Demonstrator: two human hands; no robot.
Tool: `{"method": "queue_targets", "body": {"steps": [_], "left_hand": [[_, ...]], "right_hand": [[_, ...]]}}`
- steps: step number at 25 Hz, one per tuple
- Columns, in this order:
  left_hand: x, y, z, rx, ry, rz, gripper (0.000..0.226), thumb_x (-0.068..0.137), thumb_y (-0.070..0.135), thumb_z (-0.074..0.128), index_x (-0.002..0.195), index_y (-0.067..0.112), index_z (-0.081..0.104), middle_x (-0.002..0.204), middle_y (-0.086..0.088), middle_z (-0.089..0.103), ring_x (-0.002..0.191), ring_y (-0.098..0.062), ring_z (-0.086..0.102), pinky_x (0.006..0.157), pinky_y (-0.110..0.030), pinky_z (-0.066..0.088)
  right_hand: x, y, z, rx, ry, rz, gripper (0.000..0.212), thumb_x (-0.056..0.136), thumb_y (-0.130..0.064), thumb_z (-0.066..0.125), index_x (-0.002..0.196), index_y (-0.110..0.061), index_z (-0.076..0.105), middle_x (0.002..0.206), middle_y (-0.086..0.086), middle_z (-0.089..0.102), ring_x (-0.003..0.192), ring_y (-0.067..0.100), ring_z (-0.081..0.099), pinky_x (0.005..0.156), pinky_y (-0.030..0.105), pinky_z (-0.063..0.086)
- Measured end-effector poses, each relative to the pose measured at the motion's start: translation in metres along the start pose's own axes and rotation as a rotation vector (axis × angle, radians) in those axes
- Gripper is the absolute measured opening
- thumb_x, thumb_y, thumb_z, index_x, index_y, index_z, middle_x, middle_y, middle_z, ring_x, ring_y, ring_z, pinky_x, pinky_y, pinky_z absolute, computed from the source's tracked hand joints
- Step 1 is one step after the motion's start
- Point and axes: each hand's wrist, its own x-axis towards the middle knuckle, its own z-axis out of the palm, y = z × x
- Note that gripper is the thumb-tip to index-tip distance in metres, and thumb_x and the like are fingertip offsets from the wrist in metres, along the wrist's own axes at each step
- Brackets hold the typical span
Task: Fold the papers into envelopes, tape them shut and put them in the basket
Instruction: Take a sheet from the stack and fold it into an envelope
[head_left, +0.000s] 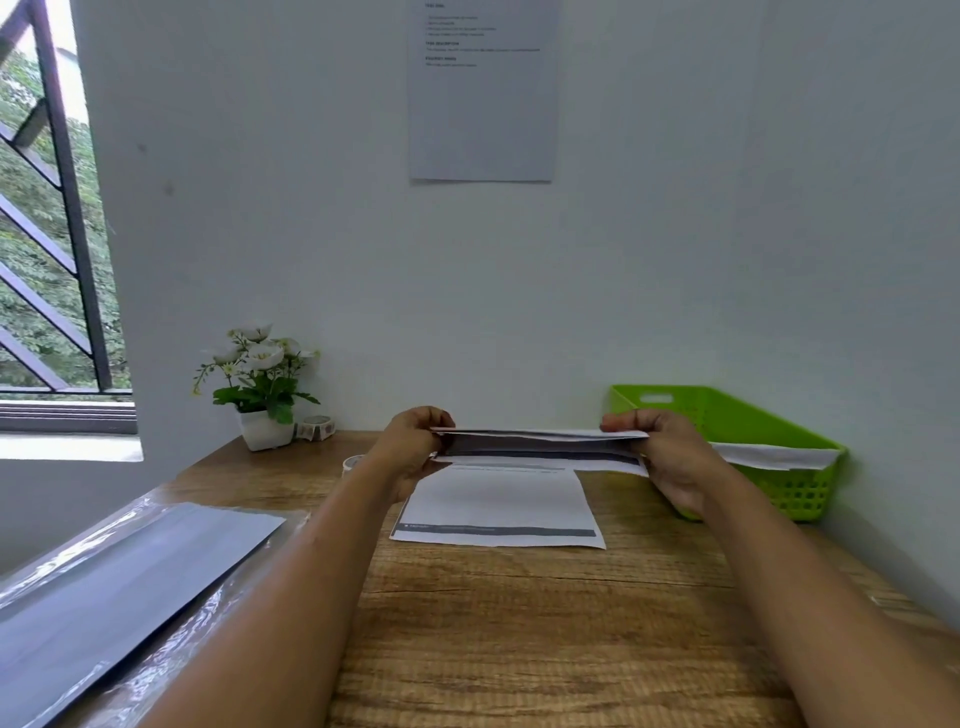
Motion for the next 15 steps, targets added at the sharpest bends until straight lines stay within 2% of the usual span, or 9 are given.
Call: {"method": "queue_targets", "body": {"steps": [2,4,6,8,10,12,13,15], "left_hand": [[0.0,0.002,0.0,-0.057,0.051,-0.029,0.039,0.09,-0.012,0.032,0.078,0.012,0.061,0.086,-0.011,0.056,0.074,-0.02,0.053,0.053,-0.025,0.044],[-0.002,0.004,-0.001,-0.179,0.042,-0.1,0.034,0.096,0.0,0.033,0.083,0.009,0.063,0.089,-0.01,0.058,0.076,-0.021,0.055,0.058,-0.027,0.048],[-0.006,0.005,0.0,-0.193,-0.018,-0.114,0.025,0.098,0.01,0.043,0.088,0.009,0.065,0.094,-0.009,0.061,0.08,-0.02,0.057,0.065,-0.028,0.051],[-0.007,0.005,0.002,-0.091,-0.034,-0.042,0.013,0.093,0.006,0.054,0.09,0.011,0.065,0.099,-0.011,0.062,0.082,-0.021,0.059,0.07,-0.031,0.054],[-0.007,0.007,0.002,-0.038,0.01,0.039,0.018,0.088,-0.002,0.059,0.091,0.015,0.064,0.101,-0.015,0.061,0.086,-0.028,0.062,0.079,-0.042,0.056],[-0.009,0.011,0.001,-0.024,0.025,0.107,0.028,0.086,-0.004,0.06,0.094,0.022,0.062,0.098,-0.017,0.063,0.087,-0.032,0.063,0.08,-0.048,0.054],[-0.01,0.012,0.001,-0.023,0.011,0.137,0.03,0.086,-0.004,0.06,0.096,0.024,0.061,0.097,-0.018,0.064,0.086,-0.033,0.064,0.079,-0.049,0.054],[-0.012,0.012,0.003,-0.037,-0.03,0.179,0.031,0.087,-0.005,0.058,0.097,0.024,0.061,0.098,-0.019,0.065,0.086,-0.034,0.065,0.079,-0.05,0.053]], "right_hand": [[0.003,0.001,-0.001,0.007,-0.005,0.014,0.025,0.08,0.013,0.06,0.07,-0.008,0.07,0.109,0.006,0.063,0.102,0.024,0.061,0.092,0.038,0.051],[0.004,0.003,-0.001,-0.012,-0.033,0.022,0.026,0.081,0.013,0.059,0.069,-0.007,0.071,0.116,0.007,0.061,0.108,0.026,0.059,0.096,0.039,0.048],[0.0,0.001,0.001,-0.048,-0.068,0.018,0.025,0.082,0.013,0.056,0.072,-0.005,0.07,0.115,0.008,0.061,0.105,0.024,0.061,0.09,0.035,0.05],[-0.005,-0.006,0.003,-0.046,-0.07,0.018,0.03,0.085,0.015,0.048,0.077,-0.004,0.07,0.109,0.007,0.064,0.095,0.02,0.062,0.078,0.031,0.053],[-0.008,-0.014,0.002,0.033,0.003,0.003,0.042,0.086,0.017,0.035,0.084,-0.008,0.069,0.105,0.005,0.065,0.083,0.017,0.061,0.064,0.027,0.053],[-0.007,-0.019,-0.002,0.094,0.101,-0.08,0.044,0.088,0.013,0.033,0.089,-0.015,0.067,0.109,0.004,0.066,0.087,0.018,0.062,0.066,0.027,0.051],[-0.006,-0.019,-0.002,0.02,0.147,-0.148,0.039,0.09,0.007,0.039,0.09,-0.019,0.068,0.109,0.003,0.066,0.093,0.017,0.061,0.072,0.028,0.05],[-0.007,-0.016,0.003,-0.342,0.146,-0.317,0.019,0.091,-0.01,0.056,0.1,-0.022,0.069,0.107,-0.003,0.067,0.102,0.013,0.06,0.086,0.029,0.048]]}}
